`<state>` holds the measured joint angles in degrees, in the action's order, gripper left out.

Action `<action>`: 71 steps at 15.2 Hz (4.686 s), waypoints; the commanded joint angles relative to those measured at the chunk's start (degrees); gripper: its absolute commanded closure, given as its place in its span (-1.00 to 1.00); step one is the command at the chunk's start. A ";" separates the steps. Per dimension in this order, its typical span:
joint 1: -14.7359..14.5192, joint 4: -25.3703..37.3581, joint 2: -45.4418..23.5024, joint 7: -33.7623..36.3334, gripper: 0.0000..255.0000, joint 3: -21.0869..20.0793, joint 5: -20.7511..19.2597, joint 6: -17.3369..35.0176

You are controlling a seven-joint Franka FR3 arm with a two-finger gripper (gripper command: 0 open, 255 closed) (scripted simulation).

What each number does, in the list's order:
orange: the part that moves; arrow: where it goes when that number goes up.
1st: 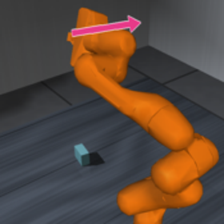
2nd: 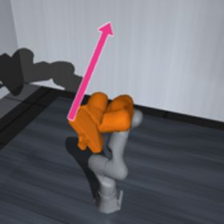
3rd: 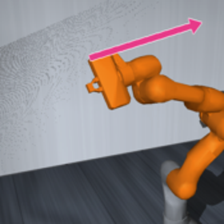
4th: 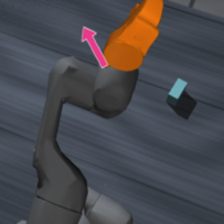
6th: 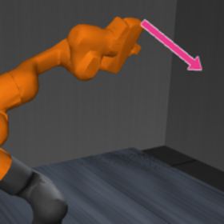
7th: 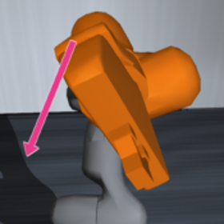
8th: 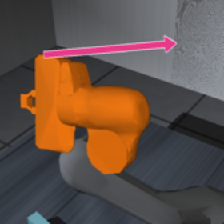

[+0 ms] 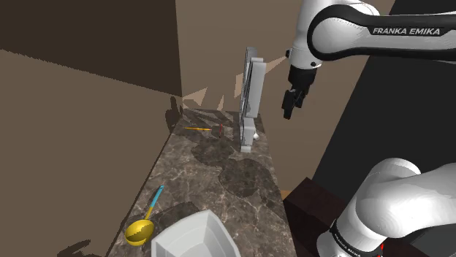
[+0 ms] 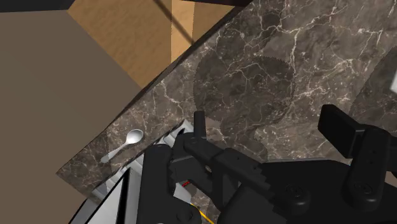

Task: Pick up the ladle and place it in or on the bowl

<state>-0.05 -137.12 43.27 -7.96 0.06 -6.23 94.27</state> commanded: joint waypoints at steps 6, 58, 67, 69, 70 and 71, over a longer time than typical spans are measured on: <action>-0.99 -5.69 0.09 9.86 -1.00 -5.06 5.04 4.84; -19.60 36.40 -85.18 100.84 -1.00 -22.67 -9.57 51.95; -19.60 36.39 -85.17 100.84 1.00 -22.67 -9.57 51.95; -19.64 36.46 -85.25 100.86 1.00 -22.65 -9.59 51.96; -19.69 36.52 -85.31 100.89 1.00 -22.63 -9.61 51.96; -19.73 36.67 -85.39 100.89 1.00 -22.61 -9.62 51.90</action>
<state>-19.69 -100.61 -41.65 92.94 -22.62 -15.81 145.82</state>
